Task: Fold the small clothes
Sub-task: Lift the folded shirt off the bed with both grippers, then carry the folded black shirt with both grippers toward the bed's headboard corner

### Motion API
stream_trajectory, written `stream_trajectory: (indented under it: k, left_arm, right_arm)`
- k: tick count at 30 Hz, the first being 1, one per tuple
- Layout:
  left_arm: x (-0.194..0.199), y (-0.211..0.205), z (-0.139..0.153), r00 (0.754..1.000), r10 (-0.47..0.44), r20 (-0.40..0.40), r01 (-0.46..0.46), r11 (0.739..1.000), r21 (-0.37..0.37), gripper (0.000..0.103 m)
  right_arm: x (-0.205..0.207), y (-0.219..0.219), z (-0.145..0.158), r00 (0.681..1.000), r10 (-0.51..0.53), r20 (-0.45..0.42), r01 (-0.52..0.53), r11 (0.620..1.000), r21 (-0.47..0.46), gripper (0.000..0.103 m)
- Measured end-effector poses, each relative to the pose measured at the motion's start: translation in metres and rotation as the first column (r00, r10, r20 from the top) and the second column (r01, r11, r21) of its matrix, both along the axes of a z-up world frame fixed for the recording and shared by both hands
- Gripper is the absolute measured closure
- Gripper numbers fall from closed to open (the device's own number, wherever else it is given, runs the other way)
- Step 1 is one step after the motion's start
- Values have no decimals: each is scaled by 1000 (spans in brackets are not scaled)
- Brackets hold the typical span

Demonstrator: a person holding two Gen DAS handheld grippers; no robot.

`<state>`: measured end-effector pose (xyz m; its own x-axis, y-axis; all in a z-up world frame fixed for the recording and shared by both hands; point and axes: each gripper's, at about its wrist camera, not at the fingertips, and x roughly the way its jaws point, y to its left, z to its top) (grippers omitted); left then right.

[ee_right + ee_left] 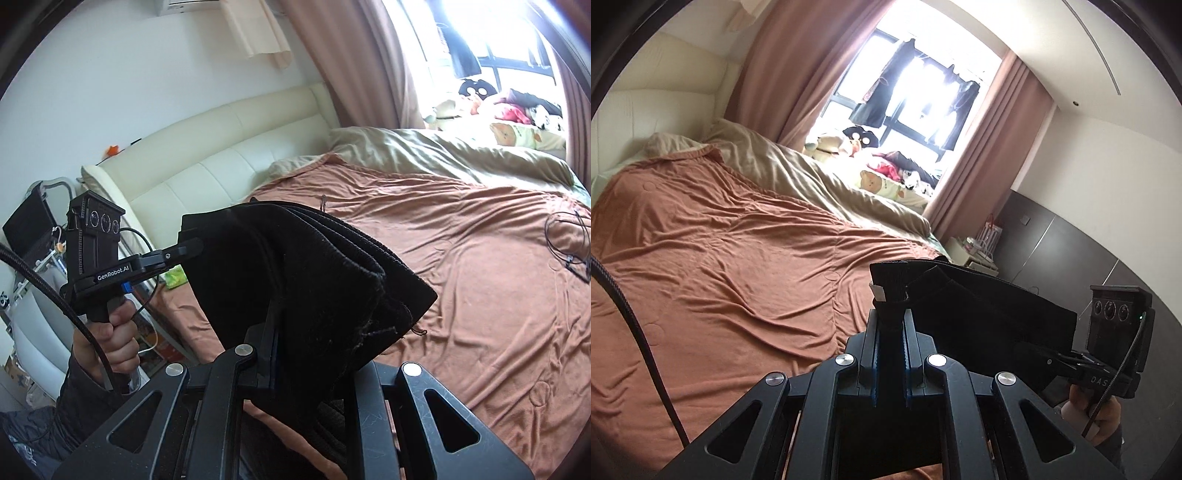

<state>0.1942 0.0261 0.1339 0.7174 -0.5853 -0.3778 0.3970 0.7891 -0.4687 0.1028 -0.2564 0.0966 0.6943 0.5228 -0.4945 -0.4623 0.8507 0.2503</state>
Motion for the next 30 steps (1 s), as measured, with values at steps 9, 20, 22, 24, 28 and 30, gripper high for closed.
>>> stream_trajectory:
  k: [9,20,22,24,28,30]
  left_arm:
    - [-40,67,16,995,86,50,-85,996,-8,93]
    - [-62,158,19,977,196,88,-198,980,7,93]
    - [-65,178,18,972,217,93,-219,976,13,93]
    - [-65,195,17,966,240,96,-243,970,20,93]
    - [-67,232,17,952,289,105,-294,955,40,93]
    - [-66,249,16,944,311,109,-318,947,49,93]
  right_arm:
    - [8,47,2,997,74,0,-74,997,-4,94]
    - [55,124,-1,981,194,25,-193,981,-34,94]
    - [64,139,-4,976,217,28,-217,976,-32,94]
    - [72,154,-7,970,243,28,-242,970,-32,94]
    - [89,185,-15,956,291,26,-289,956,-47,94]
    - [97,200,-19,950,313,26,-311,949,-46,94]
